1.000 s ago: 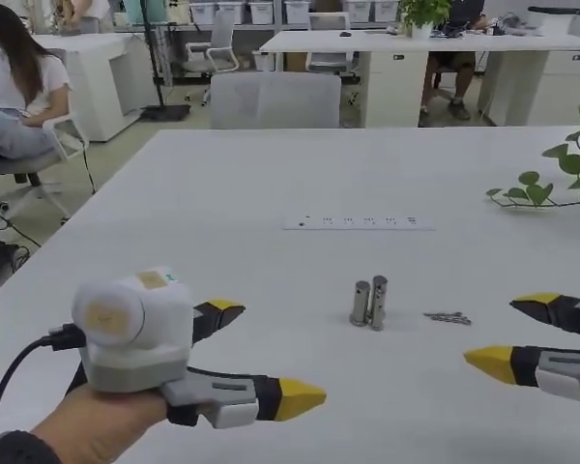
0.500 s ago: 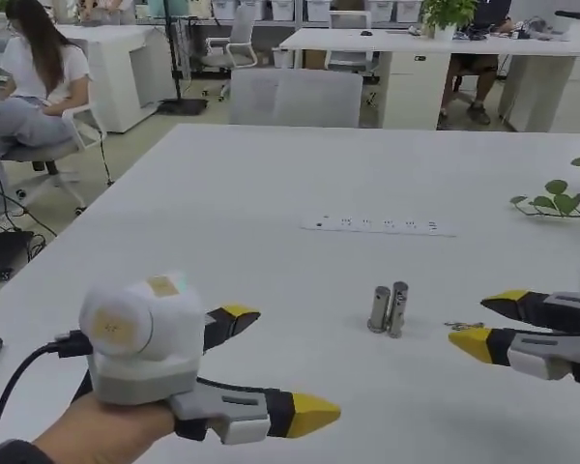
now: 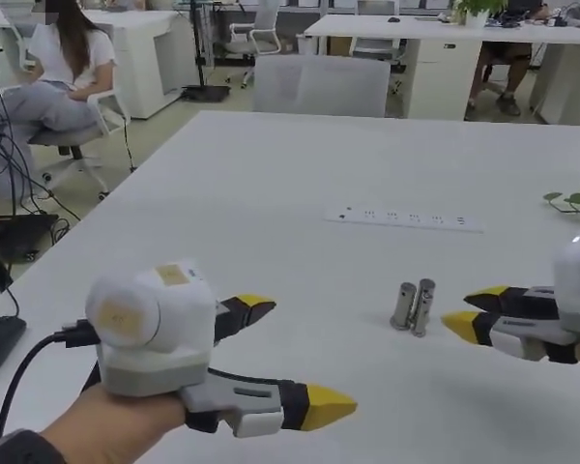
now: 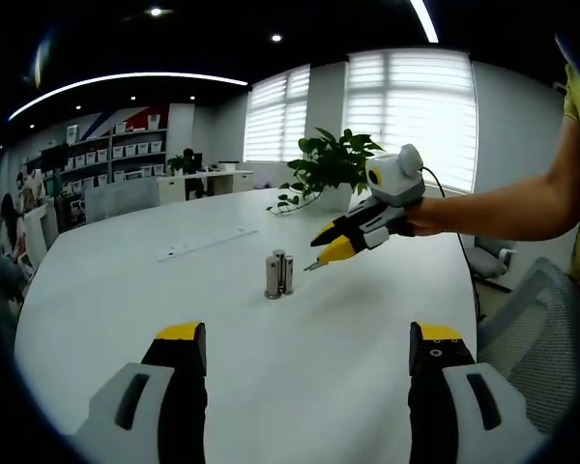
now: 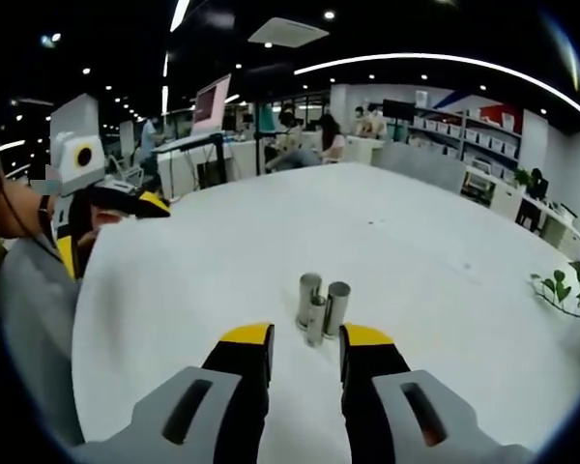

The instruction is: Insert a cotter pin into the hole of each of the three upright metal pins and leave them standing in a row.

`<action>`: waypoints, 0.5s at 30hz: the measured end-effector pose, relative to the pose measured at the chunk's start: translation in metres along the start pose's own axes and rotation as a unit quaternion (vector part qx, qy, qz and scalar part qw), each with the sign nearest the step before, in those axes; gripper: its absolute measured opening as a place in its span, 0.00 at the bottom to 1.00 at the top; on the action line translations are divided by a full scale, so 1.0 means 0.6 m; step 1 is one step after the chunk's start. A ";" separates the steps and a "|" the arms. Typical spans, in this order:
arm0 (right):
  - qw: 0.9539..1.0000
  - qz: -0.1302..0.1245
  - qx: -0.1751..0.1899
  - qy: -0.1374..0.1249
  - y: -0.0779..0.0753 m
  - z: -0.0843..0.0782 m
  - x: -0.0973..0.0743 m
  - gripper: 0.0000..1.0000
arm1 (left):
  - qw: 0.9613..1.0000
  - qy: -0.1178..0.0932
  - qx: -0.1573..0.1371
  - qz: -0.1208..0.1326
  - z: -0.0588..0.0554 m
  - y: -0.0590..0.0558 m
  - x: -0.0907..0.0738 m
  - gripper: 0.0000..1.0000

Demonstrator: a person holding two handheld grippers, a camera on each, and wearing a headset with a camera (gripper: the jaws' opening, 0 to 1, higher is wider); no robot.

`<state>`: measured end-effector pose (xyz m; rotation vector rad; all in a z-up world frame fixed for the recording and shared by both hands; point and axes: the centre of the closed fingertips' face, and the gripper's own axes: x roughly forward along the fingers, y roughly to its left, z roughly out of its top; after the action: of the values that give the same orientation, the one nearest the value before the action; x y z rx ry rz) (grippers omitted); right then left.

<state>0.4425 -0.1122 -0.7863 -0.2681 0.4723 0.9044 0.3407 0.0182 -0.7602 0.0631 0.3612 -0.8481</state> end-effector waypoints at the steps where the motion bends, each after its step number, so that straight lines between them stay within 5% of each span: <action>1: 1.000 0.000 0.001 0.001 -0.001 0.000 0.004 0.28 | 1.000 0.002 0.000 -0.001 -0.003 0.000 0.001 0.86; 15: 1.000 0.011 0.005 0.018 -0.004 -0.007 0.056 0.22 | 1.000 0.005 -0.008 0.001 -0.010 0.007 0.001 0.85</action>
<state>0.4608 -0.0925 -0.8068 -0.2709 0.5138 0.9188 0.3425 0.0217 -0.7663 0.0525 0.3774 -0.8426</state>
